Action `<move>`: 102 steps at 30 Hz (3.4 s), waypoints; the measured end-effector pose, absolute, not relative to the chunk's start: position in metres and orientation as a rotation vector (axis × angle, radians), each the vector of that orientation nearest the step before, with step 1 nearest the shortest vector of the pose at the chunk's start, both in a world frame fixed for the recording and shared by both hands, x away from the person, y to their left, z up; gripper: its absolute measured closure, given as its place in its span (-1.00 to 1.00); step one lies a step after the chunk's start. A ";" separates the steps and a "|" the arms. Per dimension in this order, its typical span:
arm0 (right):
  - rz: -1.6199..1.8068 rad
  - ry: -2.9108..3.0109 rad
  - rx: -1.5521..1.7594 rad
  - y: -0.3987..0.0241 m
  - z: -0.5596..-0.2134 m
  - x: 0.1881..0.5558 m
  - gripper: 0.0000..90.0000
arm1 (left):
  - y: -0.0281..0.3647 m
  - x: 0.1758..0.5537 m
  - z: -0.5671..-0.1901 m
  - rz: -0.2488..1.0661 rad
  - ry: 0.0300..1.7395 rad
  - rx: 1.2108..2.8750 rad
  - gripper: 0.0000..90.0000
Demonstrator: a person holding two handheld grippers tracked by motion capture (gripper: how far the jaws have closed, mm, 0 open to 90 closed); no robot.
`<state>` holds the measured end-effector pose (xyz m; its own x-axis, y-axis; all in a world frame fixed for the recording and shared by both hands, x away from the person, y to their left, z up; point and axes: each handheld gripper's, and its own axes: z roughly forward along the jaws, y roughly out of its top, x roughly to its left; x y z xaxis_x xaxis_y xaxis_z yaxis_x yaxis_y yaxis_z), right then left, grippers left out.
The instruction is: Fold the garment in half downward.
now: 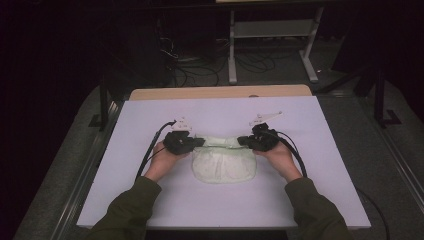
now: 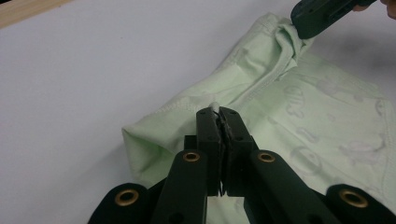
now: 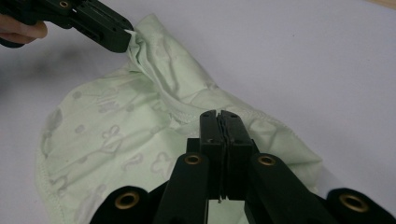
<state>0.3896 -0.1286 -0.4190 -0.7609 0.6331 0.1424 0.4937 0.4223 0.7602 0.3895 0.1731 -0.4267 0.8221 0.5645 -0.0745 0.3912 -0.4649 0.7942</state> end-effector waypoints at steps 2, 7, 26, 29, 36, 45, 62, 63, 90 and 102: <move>1.257 2.508 0.995 -0.129 -0.419 0.387 0.95 | 0.173 0.386 -0.427 0.255 0.692 2.122 0.96; 1.256 2.516 0.989 -0.130 -0.419 0.381 0.95 | 0.171 0.379 -0.428 0.246 0.675 2.139 0.96; 1.269 2.545 0.966 -0.133 -0.417 0.356 0.95 | 0.174 0.360 -0.423 0.198 0.639 2.140 0.96; 1.267 2.554 0.956 -0.132 -0.418 0.351 0.95 | 0.175 0.356 -0.423 0.182 0.637 2.140 0.96; 1.264 2.577 0.945 -0.132 -0.419 0.340 0.95 | 0.175 0.347 -0.425 0.161 0.626 2.158 0.96; 1.251 2.604 0.940 -0.134 -0.421 0.331 0.94 | 0.175 0.336 -0.424 0.138 0.592 2.168 0.96; 1.190 2.664 0.938 -0.135 -0.430 0.323 0.93 | 0.170 0.327 -0.436 0.062 0.553 2.249 0.95; 1.189 2.667 0.940 -0.135 -0.430 0.323 0.93 | 0.169 0.327 -0.436 0.057 0.552 2.255 0.95; 1.266 2.662 0.945 -0.138 -0.422 0.322 0.71 | 0.172 0.326 -0.425 0.037 0.578 2.200 0.70; 1.234 2.774 0.878 -0.129 -0.427 0.320 0.94 | 0.163 0.324 -0.434 -0.025 0.547 2.259 0.99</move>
<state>0.3197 -0.1289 -0.4272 -0.8454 0.4806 0.2331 0.4950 0.5408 0.6801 0.3239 0.1628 -0.4343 0.9066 0.3772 -0.1892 0.3930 -0.5913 0.7042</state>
